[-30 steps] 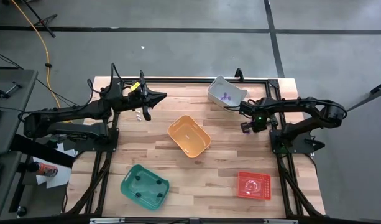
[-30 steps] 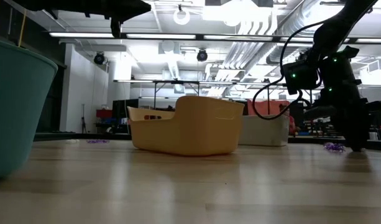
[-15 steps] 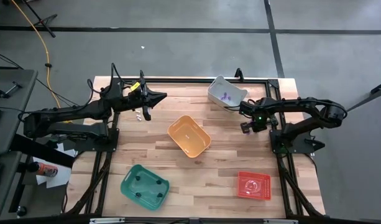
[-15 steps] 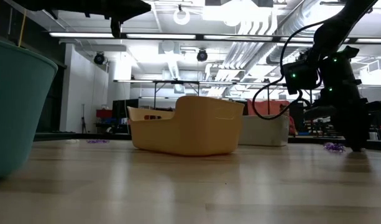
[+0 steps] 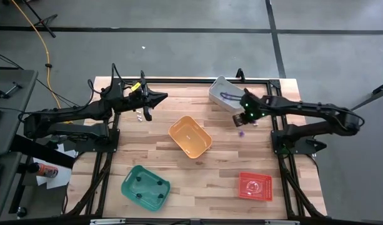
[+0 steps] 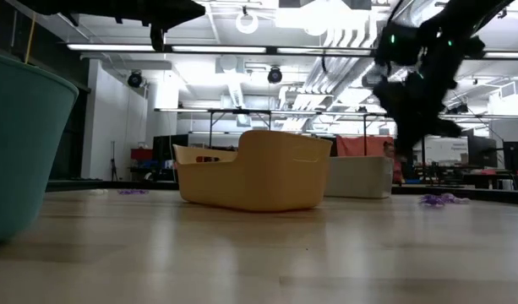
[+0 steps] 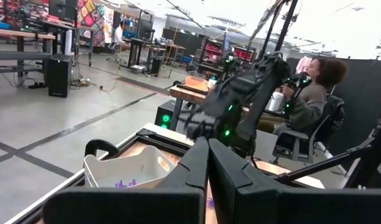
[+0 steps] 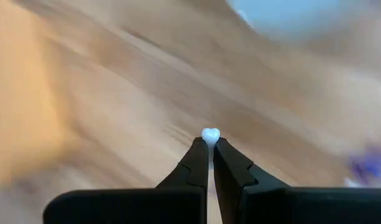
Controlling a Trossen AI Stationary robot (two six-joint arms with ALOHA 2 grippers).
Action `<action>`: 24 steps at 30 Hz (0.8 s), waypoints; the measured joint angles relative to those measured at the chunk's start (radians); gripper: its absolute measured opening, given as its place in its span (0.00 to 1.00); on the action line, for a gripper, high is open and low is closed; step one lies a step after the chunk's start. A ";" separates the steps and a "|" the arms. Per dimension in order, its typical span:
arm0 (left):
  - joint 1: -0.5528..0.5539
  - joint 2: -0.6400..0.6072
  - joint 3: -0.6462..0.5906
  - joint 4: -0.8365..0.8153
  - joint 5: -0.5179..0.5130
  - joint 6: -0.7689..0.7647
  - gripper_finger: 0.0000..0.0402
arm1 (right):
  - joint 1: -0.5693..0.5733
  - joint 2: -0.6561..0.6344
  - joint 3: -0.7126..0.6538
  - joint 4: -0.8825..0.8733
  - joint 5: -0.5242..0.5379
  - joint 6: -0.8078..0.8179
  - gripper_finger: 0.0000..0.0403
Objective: Sort Halloween decoration
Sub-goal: Put the white bone toy into the yellow bin
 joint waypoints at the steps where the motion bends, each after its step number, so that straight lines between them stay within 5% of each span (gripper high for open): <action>1: 0.000 0.000 0.000 0.000 -0.001 0.000 0.00 | 0.007 -0.018 0.006 0.069 -0.003 -0.017 0.00; 9: 0.000 0.000 0.000 0.008 0.004 -0.029 0.00 | 0.068 -0.061 0.019 0.794 -0.084 -0.226 0.00; 13: 0.000 0.000 0.000 0.022 0.082 -0.128 0.00 | 0.108 -0.037 0.022 1.017 -0.088 -0.327 0.00; 24: -0.012 0.029 0.001 0.065 0.146 -0.141 0.00 | 0.204 0.088 0.222 0.957 -0.104 -0.537 0.00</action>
